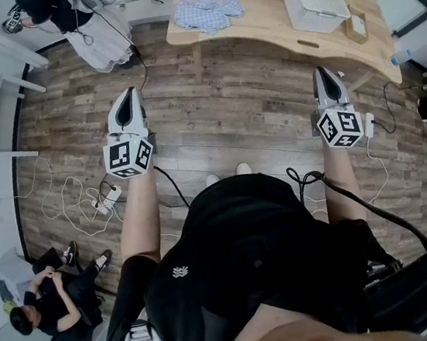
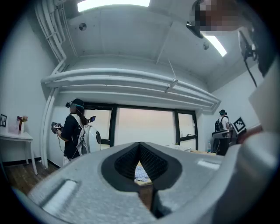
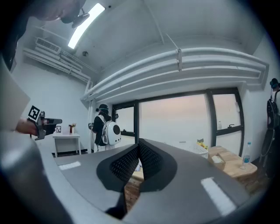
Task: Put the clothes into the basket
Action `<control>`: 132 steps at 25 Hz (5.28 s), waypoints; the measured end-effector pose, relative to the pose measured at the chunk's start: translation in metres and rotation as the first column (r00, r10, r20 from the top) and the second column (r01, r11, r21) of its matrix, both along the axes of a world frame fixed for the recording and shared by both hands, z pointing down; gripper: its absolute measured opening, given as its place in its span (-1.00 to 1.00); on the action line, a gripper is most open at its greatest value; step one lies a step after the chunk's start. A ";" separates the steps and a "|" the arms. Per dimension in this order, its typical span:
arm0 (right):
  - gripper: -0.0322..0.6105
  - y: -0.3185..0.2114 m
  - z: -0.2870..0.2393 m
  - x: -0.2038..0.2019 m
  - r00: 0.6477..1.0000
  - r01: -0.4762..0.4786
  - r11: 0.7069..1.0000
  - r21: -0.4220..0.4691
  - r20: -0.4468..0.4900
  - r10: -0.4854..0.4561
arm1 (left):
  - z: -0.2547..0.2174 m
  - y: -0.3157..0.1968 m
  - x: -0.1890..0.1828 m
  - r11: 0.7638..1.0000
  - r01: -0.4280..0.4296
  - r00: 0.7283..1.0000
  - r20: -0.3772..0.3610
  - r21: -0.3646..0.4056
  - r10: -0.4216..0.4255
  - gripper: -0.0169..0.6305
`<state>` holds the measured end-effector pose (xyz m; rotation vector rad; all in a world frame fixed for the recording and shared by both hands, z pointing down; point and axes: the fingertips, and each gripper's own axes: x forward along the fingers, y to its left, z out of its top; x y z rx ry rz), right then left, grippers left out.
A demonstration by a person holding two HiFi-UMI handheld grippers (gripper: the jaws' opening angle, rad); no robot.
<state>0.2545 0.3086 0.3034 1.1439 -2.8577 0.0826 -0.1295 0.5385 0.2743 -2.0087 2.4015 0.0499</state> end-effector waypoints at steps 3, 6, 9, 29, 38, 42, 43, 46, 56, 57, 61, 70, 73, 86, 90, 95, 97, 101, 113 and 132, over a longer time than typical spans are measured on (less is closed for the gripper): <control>-0.92 0.000 0.002 0.009 1.000 -0.011 1.000 0.002 -0.007 0.011 | 0.002 -0.008 0.005 1.000 -0.016 1.000 -0.004 -0.002 0.016 -0.95; -0.92 -0.004 0.003 0.009 1.000 -0.010 1.000 0.006 -0.011 0.010 | 0.001 -0.015 0.008 1.000 -0.022 1.000 0.001 -0.001 0.022 -0.95; -0.92 -0.015 0.006 0.012 1.000 0.000 1.000 -0.002 -0.012 0.000 | 0.000 -0.025 0.015 1.000 -0.018 1.000 0.011 -0.004 0.018 -0.95; -0.92 -0.099 0.036 -0.043 0.992 0.127 0.991 -0.044 0.002 -0.127 | 0.027 -0.135 -0.005 0.999 -0.013 1.000 0.023 -0.033 0.014 -0.95; -0.92 -0.190 0.034 -0.125 0.996 0.082 0.995 -0.054 -0.036 -0.084 | 0.034 -0.251 -0.088 0.997 -0.076 0.997 0.030 -0.024 0.076 -0.95; -0.92 -0.231 0.039 -0.182 0.990 0.106 0.992 -0.068 -0.084 -0.112 | 0.050 -0.291 -0.132 0.996 -0.081 0.997 0.015 -0.042 0.081 -0.95; -0.92 -0.241 0.041 -0.197 0.988 0.114 0.991 -0.072 -0.094 -0.121 | 0.055 -0.301 -0.144 0.996 -0.077 0.997 0.006 -0.049 0.078 -0.95; -0.92 -0.271 0.045 -0.243 0.982 0.141 0.986 -0.084 -0.118 -0.150 | 0.067 -0.329 -0.176 0.995 -0.070 0.998 -0.016 -0.069 0.069 -0.95; -0.92 -0.321 0.056 -0.375 0.953 0.257 0.961 -0.100 -0.136 -0.269 | 0.078 -0.412 -0.248 0.990 -0.108 0.994 -0.037 -0.092 0.105 -0.95; -0.92 -0.326 0.057 -0.382 0.951 0.265 0.959 -0.103 -0.136 -0.278 | 0.080 -0.420 -0.251 0.989 -0.114 0.993 -0.041 -0.097 0.111 -0.95; -0.91 -0.359 0.074 -0.394 0.944 0.284 0.948 -0.142 -0.134 -0.303 | 0.085 -0.462 -0.249 0.987 -0.122 0.991 -0.062 -0.102 0.117 -0.95; -0.91 -0.378 0.124 -0.440 0.884 0.406 0.889 -0.214 -0.155 -0.441 | 0.117 -0.489 -0.243 0.985 -0.075 0.996 -0.048 -0.155 0.069 -0.95; -0.88 -0.373 0.144 -0.452 0.850 0.455 0.856 -0.244 -0.166 -0.499 | 0.133 -0.490 -0.242 0.984 -0.038 0.996 -0.085 -0.172 0.023 -0.95; -0.85 -0.363 0.223 -0.491 0.776 0.528 0.788 -0.317 -0.196 -0.599 | 0.190 -0.494 -0.253 0.977 0.003 0.992 -0.119 -0.214 -0.029 -0.95; -0.66 -0.349 0.237 -0.493 0.745 0.547 0.763 -0.346 -0.215 -0.632 | 0.199 -0.488 -0.253 0.973 0.009 0.990 -0.133 -0.231 -0.041 -0.95; -0.18 -0.346 0.260 -0.498 0.724 0.545 0.743 -0.388 -0.229 -0.651 | 0.213 -0.490 -0.253 0.970 0.010 0.988 -0.148 -0.244 -0.048 -0.95; 0.03 -0.344 0.273 -0.501 0.709 0.545 0.727 -0.417 -0.234 -0.666 | 0.217 -0.491 -0.256 0.970 0.019 0.986 -0.158 -0.242 -0.059 -0.95; 0.47 -0.340 0.292 -0.505 0.684 0.544 0.714 -0.440 -0.260 -0.681 | 0.224 -0.494 -0.254 0.970 0.020 0.983 -0.173 -0.243 -0.064 -0.95; 0.47 -0.339 0.338 -0.508 0.623 0.500 0.704 -0.505 -0.355 -0.697 | 0.250 -0.487 -0.259 0.956 0.042 0.977 -0.186 -0.290 -0.100 -0.95; 0.31 -0.336 0.388 -0.513 0.536 0.451 0.662 -0.599 -0.411 -0.737 | 0.263 -0.487 -0.263 0.944 0.060 0.974 -0.186 -0.324 -0.126 -0.95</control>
